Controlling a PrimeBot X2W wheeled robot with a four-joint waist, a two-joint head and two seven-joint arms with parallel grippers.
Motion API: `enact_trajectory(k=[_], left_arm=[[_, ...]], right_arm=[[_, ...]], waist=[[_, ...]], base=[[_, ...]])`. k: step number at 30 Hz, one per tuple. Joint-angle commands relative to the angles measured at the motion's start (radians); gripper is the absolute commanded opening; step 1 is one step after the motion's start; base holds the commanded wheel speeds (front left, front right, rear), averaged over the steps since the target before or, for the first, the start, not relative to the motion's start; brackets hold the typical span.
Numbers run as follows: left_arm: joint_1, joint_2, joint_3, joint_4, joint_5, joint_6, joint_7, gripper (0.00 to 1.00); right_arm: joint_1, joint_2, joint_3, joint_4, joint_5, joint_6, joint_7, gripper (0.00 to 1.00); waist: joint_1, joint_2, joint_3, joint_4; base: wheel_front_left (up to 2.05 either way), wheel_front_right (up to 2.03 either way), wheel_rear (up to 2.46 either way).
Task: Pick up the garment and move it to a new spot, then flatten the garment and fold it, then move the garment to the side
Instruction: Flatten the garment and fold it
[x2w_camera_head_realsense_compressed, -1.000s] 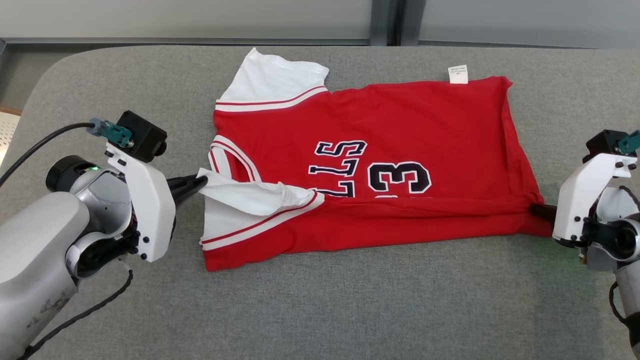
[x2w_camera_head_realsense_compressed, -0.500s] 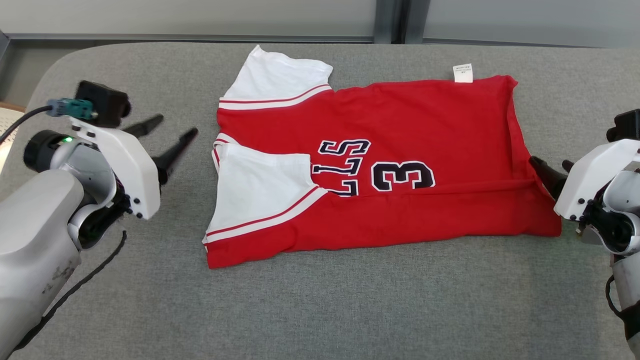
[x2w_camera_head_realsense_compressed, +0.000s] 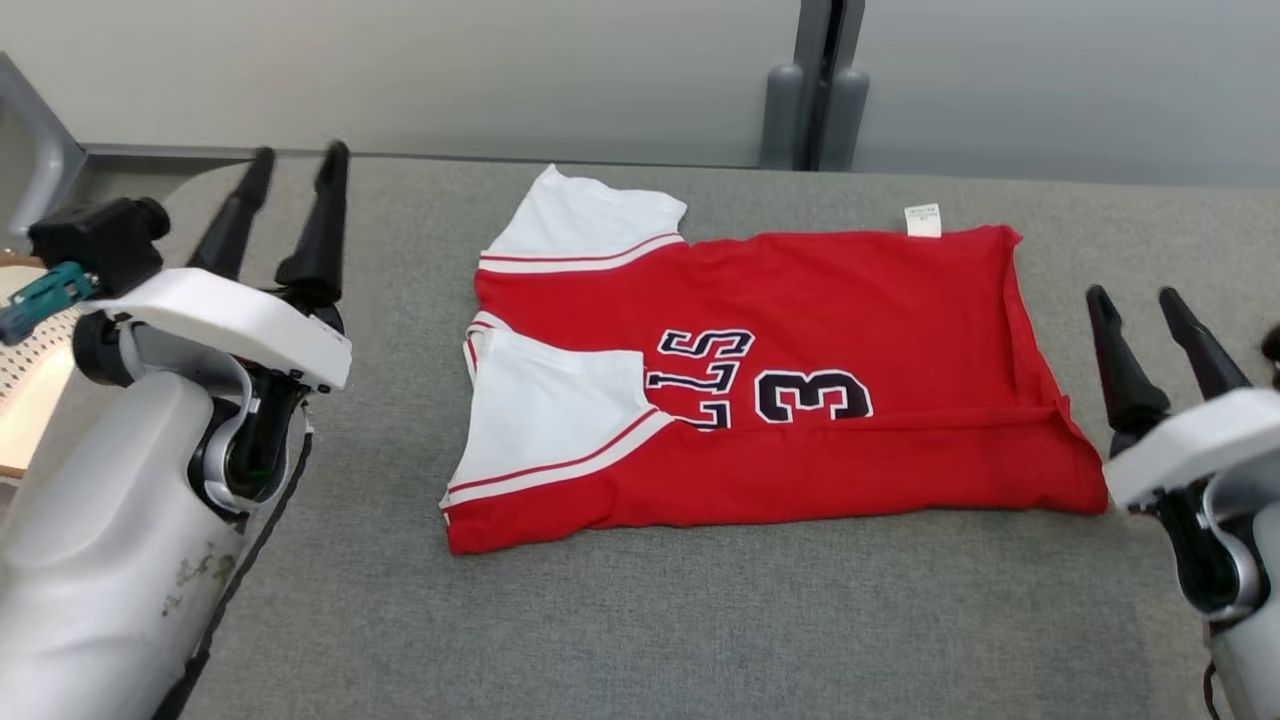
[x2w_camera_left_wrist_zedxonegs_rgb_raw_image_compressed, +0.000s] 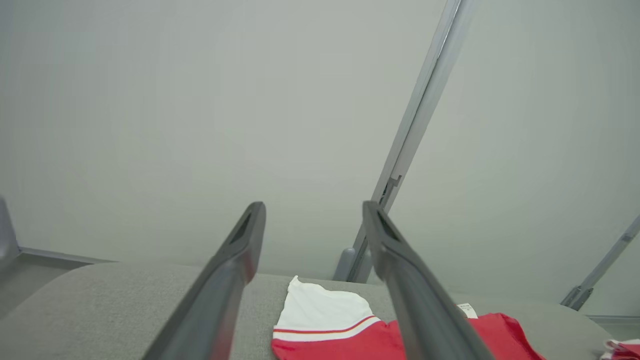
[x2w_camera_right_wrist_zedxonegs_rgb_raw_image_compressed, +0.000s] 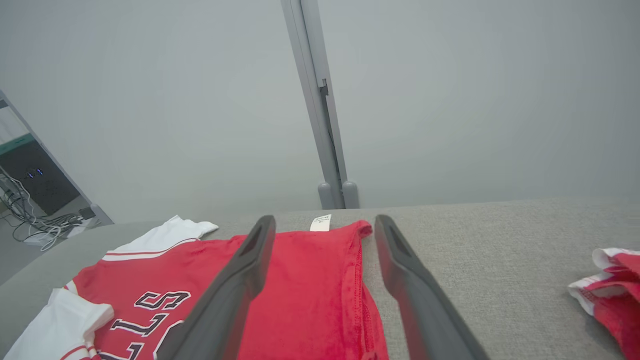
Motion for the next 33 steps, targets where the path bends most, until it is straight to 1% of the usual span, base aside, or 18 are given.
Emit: enact_trajectory(k=[1,4,7,10,13,15,16,17,20,23,25,28,30,33], left_arm=[[0.034,-0.01,0.064,-0.036,0.056,0.02,-0.006,1.0],[0.185,-0.096,0.211,-0.137,0.187,0.046,-0.004,1.0],[0.304,-0.168,0.342,-0.214,0.309,0.048,-0.004,1.0],[0.429,-0.248,0.434,-0.257,0.415,0.026,-0.004,1.0],[0.511,-0.305,0.497,-0.283,0.512,-0.014,-0.004,1.0],[0.563,-0.335,0.526,-0.281,0.563,-0.039,-0.005,1.0],[0.607,-0.358,0.552,-0.276,0.608,-0.053,-0.005,1.0],[0.607,-0.358,0.552,-0.276,0.608,-0.053,-0.005,1.0],[0.652,-0.378,0.578,-0.259,0.661,-0.067,-0.005,1.0],[0.676,-0.385,0.599,-0.246,0.682,-0.075,-0.005,1.0],[0.67,-0.387,0.577,-0.226,0.675,-0.08,-0.005,1.0],[0.637,-0.386,0.558,-0.188,0.695,-0.076,-0.005,1.0],[0.613,-0.388,0.539,-0.15,0.753,-0.074,-0.005,1.0],[0.584,-0.385,0.524,-0.05,0.781,-0.057,-0.005,1.0]], right_arm=[[0.026,-0.009,-0.006,-0.003,-0.005,0.0,-0.046,1.0],[0.066,0.008,-0.008,-0.019,-0.028,0.0,-0.161,1.0],[0.111,0.031,-0.007,-0.034,-0.06,0.0,-0.243,1.0],[0.153,0.061,-0.016,-0.063,-0.107,0.0,-0.281,1.0],[0.203,0.105,-0.045,-0.103,-0.146,0.0,-0.294,1.0],[0.238,0.143,-0.073,-0.14,-0.159,0.0,-0.295,1.0],[0.277,0.178,-0.105,-0.176,-0.171,0.0,-0.295,1.0],[0.277,0.178,-0.105,-0.176,-0.171,0.0,-0.295,1.0],[0.321,0.21,-0.113,-0.215,-0.198,0.0,-0.295,1.0],[0.353,0.228,-0.118,-0.233,-0.219,0.0,-0.295,1.0],[0.358,0.24,-0.127,-0.24,-0.226,0.0,-0.295,1.0],[0.349,0.244,-0.121,-0.237,-0.234,0.0,-0.295,1.0],[0.339,0.245,-0.121,-0.236,-0.231,0.0,-0.295,1.0],[0.333,0.246,-0.119,-0.23,-0.23,0.0,-0.295,1.0]], waist=[[0.0,-0.0001,-0.02,0.01],[0.0,-0.0001,-0.046,0.014],[0.0,-0.0001,-0.069,0.013],[0.0,-0.0001,-0.087,0.006],[0.0,-0.0001,-0.1,0.0],[0.0,-0.0001,-0.106,-0.003],[0.0,-0.0001,-0.11,-0.005],[0.0,-0.0001,-0.11,-0.005],[0.0,-0.0001,-0.109,-0.015],[0.0,-0.0001,-0.103,-0.02],[0.0,-0.0001,-0.091,-0.026],[0.0,-0.0001,-0.083,-0.033],[0.0,-0.0001,-0.077,-0.039],[0.0,-0.0001,-0.07,-0.049]], base=[[0.0,0.0,0.0],[0.0,0.0,0.0],[0.0,0.0,0.0],[0.0,0.0,0.0],[0.0,0.0,0.0],[0.0,0.0,0.0],[0.0,0.0,0.0],[0.0,0.0,0.0],[0.0,0.0,0.0],[0.0,0.0,0.0],[0.0,0.0,0.0],[0.0,0.0,0.0],[0.0,0.0,0.0],[0.0,0.0,0.0]])
